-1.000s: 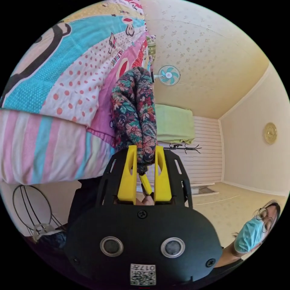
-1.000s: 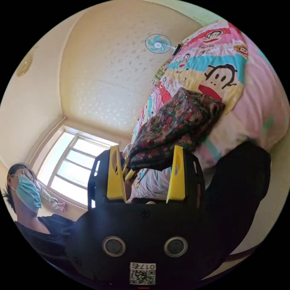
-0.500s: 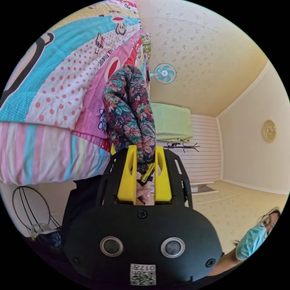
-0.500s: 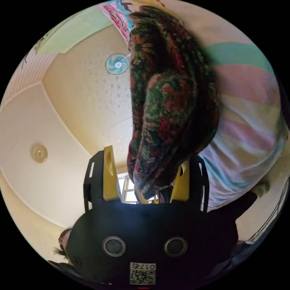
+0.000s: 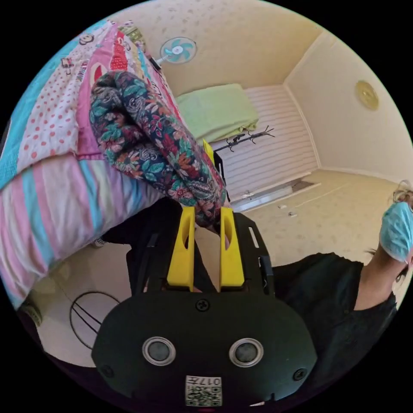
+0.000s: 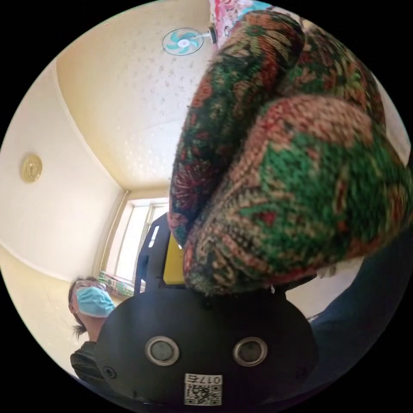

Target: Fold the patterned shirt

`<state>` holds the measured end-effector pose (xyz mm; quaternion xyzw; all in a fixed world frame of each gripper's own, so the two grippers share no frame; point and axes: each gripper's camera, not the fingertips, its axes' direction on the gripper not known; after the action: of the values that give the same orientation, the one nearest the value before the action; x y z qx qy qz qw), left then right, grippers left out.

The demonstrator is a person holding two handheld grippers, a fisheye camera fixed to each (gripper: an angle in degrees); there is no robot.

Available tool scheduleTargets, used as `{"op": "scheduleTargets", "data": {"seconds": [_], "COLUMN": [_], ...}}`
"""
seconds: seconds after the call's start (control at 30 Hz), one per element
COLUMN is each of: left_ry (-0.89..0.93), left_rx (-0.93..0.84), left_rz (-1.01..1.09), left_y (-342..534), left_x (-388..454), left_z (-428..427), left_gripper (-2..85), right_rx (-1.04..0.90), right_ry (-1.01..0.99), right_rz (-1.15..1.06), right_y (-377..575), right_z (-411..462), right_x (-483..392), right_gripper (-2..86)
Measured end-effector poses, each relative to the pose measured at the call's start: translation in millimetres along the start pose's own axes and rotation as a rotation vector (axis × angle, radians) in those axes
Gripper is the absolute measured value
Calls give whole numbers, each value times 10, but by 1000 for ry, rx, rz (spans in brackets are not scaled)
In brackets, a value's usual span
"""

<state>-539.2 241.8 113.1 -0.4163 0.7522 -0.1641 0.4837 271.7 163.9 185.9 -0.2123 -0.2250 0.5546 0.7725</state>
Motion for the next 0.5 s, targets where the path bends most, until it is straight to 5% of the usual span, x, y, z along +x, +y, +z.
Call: {"op": "scheduleTargets", "data": {"seconds": [0.27,0.5], "left_ry": [-39,-95], "left_rx": [31,94], "left_rz": [87,-125], "left_y": [664,1187], "left_x": [1,-405], "left_z": [-142,-235], "left_gripper": [-4,-10], "right_rx": [74,220], "right_ry": [-138,120], "right_rz": [-188,-573], "right_y": [-409,-1793], "right_z": [-715,-1089], "right_x": [-658,-1929], "right_gripper": [107,121]}}
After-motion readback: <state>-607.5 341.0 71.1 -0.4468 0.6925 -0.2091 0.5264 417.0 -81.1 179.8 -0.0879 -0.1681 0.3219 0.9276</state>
